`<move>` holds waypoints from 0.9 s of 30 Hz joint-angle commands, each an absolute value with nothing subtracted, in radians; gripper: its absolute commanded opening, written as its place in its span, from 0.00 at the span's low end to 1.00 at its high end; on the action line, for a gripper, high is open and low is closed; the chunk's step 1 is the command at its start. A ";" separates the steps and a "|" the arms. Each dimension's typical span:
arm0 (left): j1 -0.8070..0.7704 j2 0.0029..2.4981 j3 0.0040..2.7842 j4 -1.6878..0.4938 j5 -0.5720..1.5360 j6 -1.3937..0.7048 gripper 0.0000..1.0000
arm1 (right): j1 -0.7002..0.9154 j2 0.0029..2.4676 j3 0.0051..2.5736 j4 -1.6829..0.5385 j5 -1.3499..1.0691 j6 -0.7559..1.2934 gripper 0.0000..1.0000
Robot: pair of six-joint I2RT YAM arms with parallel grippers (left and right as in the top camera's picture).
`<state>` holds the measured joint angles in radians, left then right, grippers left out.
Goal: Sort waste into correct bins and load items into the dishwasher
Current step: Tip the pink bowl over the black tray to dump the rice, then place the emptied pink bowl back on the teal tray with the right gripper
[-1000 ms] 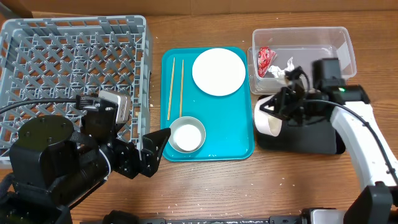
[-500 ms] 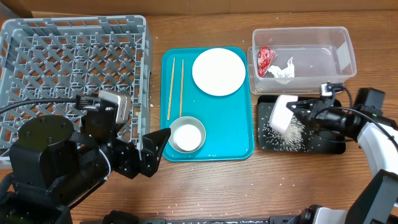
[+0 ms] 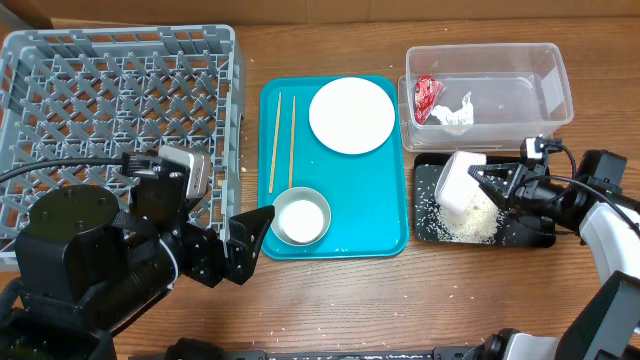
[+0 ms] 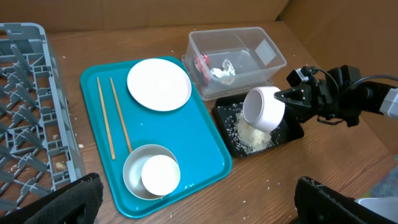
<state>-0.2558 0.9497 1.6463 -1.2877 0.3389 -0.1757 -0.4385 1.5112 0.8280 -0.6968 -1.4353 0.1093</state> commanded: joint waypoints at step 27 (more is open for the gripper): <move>-0.262 0.953 1.651 -1.287 0.332 -0.153 1.00 | -0.117 1.393 0.947 -0.776 -0.950 0.150 0.04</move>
<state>-0.2558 0.9520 1.6463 -1.2873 0.3389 -0.1757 -0.2428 1.4712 0.8719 -0.7700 -1.1706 0.1463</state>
